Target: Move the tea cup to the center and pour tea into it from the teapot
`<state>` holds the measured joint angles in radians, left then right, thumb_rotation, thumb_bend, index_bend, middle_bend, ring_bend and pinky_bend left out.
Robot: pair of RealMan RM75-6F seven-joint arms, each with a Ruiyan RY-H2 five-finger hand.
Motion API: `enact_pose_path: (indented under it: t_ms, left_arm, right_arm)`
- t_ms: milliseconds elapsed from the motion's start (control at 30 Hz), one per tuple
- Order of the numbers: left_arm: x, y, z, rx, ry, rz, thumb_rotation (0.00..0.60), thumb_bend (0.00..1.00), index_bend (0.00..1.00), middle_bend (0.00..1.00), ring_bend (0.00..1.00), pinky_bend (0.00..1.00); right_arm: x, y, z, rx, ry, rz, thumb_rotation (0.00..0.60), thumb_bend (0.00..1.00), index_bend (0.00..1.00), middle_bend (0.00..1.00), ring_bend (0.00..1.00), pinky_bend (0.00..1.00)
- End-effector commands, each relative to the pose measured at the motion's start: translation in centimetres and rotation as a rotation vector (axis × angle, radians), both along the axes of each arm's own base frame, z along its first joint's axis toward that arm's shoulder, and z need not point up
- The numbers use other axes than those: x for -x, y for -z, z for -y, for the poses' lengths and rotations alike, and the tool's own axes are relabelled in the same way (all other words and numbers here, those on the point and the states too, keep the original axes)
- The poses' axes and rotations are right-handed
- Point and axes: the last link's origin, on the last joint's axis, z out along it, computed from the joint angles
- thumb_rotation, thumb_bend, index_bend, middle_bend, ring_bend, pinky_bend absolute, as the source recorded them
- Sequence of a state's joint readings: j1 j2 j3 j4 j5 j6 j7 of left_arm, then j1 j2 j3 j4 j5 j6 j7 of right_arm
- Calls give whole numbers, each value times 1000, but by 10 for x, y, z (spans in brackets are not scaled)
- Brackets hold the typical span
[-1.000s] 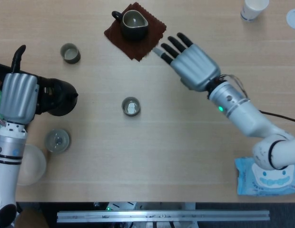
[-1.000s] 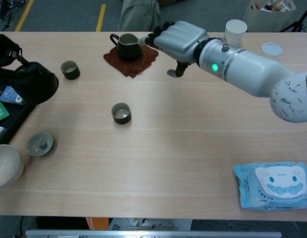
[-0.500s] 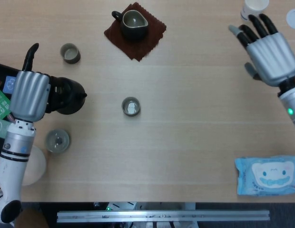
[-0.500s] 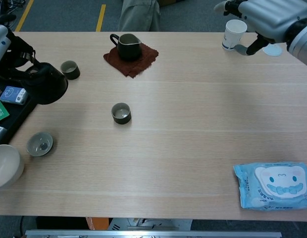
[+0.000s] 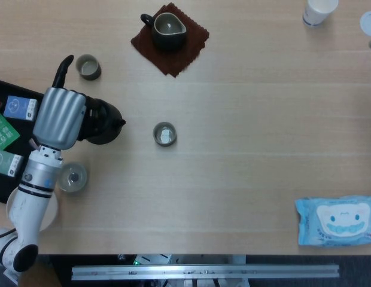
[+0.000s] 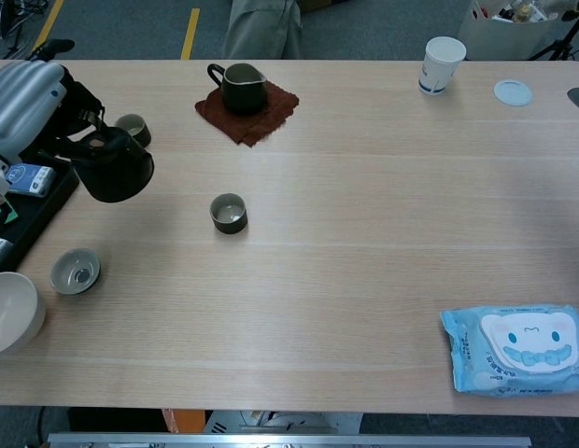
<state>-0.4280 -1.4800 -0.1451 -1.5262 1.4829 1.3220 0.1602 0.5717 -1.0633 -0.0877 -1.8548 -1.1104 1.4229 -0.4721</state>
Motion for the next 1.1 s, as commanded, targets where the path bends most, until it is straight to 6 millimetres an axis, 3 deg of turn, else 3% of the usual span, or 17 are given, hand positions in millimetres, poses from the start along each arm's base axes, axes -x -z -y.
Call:
enact_pose_path:
  t_ms: [33,433,733,1100]
  left_arm:
    - [-3,7,-2,6,15,-18,521,265,999,1000,869,46]
    - [-3,33,-7,18,36,-101,519,265,999,1000,869,46]
    - [-3,49,-10,24,37,-169,522,265,999,1000,869,46]
    - [-17,71,-10,14,91,-258,521,265,999,1000,868,46]
  right_arm:
    - [10,-2,-9,15,16,6,600,291,136,214,62,80]
    - [34,12,-31,-3,72,45,600,289,135,214,62,80]
    - [41,14,-33,-2,85,58,600,289,135,214,62,80]
    - [46,12,-33,-2,94,77,600,289,135,214,62,80]
